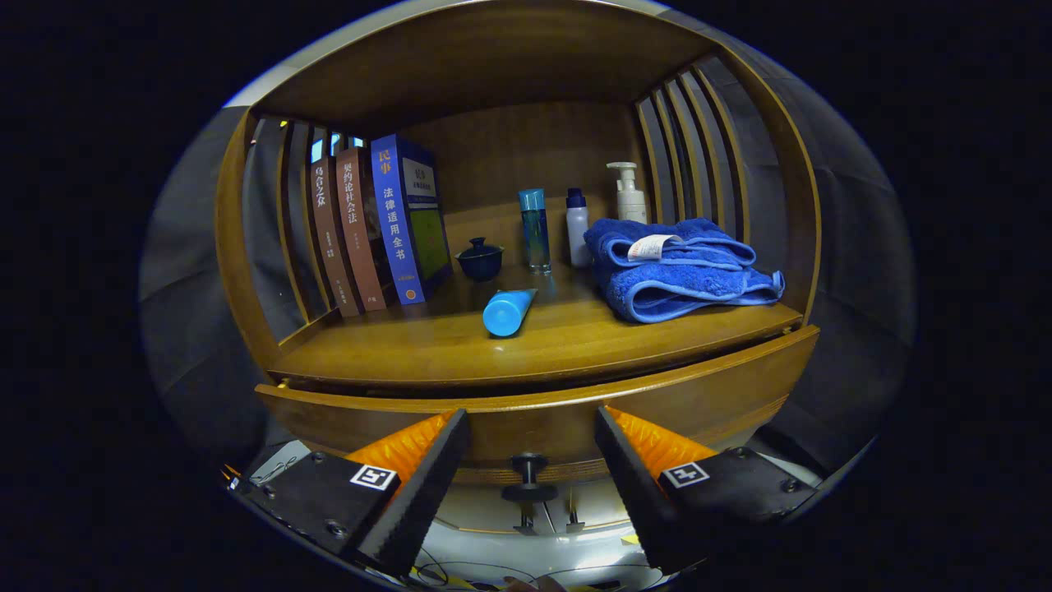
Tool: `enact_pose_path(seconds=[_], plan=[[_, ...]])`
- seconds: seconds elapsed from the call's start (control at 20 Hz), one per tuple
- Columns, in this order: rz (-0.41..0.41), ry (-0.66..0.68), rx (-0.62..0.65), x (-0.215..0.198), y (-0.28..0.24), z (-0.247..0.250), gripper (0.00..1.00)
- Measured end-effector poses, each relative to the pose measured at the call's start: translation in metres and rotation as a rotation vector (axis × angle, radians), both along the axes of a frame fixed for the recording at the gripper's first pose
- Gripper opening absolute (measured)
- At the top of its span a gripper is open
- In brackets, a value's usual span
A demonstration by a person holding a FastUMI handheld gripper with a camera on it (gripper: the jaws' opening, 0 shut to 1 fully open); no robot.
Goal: Pull open the drawer, take out the items inside it, and place them on the countertop above the cabinet.
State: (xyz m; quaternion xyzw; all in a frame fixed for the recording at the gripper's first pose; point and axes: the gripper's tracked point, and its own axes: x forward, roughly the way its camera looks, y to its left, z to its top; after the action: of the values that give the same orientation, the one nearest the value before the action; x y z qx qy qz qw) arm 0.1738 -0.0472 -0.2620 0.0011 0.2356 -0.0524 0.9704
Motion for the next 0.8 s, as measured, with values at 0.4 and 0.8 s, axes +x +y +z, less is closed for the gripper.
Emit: enact_pose_path(seconds=[0.4,0.8], plan=[[-0.016,-0.012,-0.002,0.0062,0.0023,-0.0011,1.00],[0.004,-0.025,-0.031,0.0053,0.0030,-0.0019,1.00]])
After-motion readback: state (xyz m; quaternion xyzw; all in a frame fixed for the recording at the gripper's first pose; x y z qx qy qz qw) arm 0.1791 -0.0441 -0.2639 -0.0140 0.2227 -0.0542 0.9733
